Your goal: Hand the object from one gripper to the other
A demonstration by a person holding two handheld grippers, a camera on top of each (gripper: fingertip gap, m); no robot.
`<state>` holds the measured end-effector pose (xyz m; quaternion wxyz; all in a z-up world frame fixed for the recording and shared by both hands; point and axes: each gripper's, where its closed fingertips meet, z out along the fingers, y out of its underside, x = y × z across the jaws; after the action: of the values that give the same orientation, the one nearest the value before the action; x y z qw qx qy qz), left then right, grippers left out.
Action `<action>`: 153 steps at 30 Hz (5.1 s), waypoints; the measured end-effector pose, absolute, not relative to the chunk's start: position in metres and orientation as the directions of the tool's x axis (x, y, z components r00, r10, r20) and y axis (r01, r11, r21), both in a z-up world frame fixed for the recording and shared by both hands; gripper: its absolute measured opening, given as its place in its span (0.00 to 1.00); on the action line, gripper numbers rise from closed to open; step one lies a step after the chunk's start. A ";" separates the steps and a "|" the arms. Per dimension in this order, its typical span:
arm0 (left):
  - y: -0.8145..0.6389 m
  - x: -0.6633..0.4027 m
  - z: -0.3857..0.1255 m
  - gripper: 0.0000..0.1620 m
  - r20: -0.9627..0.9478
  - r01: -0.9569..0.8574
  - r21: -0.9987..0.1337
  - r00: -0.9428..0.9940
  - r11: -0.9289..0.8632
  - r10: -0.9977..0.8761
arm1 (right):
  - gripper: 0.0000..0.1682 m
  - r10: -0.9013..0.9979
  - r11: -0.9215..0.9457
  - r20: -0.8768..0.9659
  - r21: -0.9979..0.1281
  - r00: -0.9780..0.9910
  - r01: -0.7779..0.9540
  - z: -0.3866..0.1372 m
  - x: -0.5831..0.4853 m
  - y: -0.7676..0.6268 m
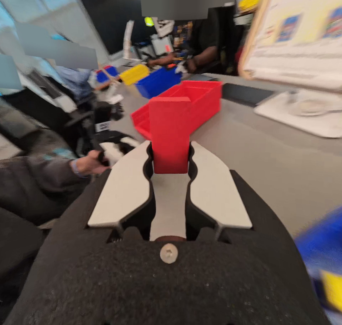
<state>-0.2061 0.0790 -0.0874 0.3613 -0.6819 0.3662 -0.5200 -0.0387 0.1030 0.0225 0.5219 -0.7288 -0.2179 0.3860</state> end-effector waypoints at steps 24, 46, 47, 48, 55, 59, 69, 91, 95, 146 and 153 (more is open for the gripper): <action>0.057 -0.207 -0.095 0.28 0.285 -0.241 -0.912 0.211 -0.333 -0.935 | 0.21 0.744 -0.657 0.001 0.183 0.668 0.732 -0.182 0.180 0.094; 0.068 -0.216 -0.093 0.32 0.269 -0.230 -0.914 0.273 -0.334 -0.924 | 0.33 0.412 -0.552 0.197 -0.723 0.890 0.415 -0.064 0.117 0.063; 0.070 -0.219 -0.093 0.31 0.266 -0.235 -0.911 0.292 -0.338 -0.919 | 0.32 0.383 -0.509 0.066 -0.817 0.921 0.270 -0.065 0.095 0.054; 0.073 -0.223 -0.093 0.31 0.262 -0.248 -0.905 0.318 -0.346 -0.911 | 0.33 0.368 -0.464 -0.046 -0.875 0.929 0.141 -0.069 0.076 0.044; 0.152 -0.290 -0.076 0.34 0.195 -0.310 -0.767 0.722 -0.562 -0.664 | 0.33 0.262 -0.395 -0.230 -0.912 0.937 -0.113 -0.129 0.029 -0.010; 0.209 -0.308 -0.085 0.35 0.119 -0.371 -0.622 0.826 -0.689 -0.551 | 0.33 0.290 -0.375 -0.204 -0.923 0.935 -0.086 -0.122 0.029 -0.009; 0.305 -0.304 -0.149 0.28 0.023 -0.424 -0.244 0.896 -0.872 -0.443 | 0.35 0.351 -0.383 -0.140 -0.924 0.926 0.005 -0.123 0.006 -0.018; 0.340 -0.339 -0.176 0.29 -0.007 -0.336 -0.182 0.940 -0.924 -0.341 | 0.35 0.377 -0.454 -0.234 -0.890 0.896 -0.042 -0.138 -0.002 -0.017; 0.345 -0.331 -0.174 0.35 -0.094 -0.568 -0.178 0.822 -0.803 -0.561 | 0.35 0.381 -0.464 -0.229 -0.885 0.896 -0.029 -0.140 -0.004 -0.018; 0.026 -0.163 -0.068 0.29 0.399 -0.147 -0.904 0.049 -0.402 -0.916 | 0.20 0.866 -0.366 -0.412 -0.908 0.282 -0.203 -0.014 -0.141 0.057; 0.011 -0.178 -0.090 0.28 0.448 -0.191 -0.870 0.078 -0.454 -0.891 | 0.20 0.500 -0.360 -0.311 -0.924 0.809 -0.133 0.039 0.027 0.111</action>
<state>-0.1780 0.0114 -0.0897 0.3233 -0.6592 0.4103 -0.5409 0.0267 0.1112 0.0386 0.5532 -0.7735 -0.1186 0.2856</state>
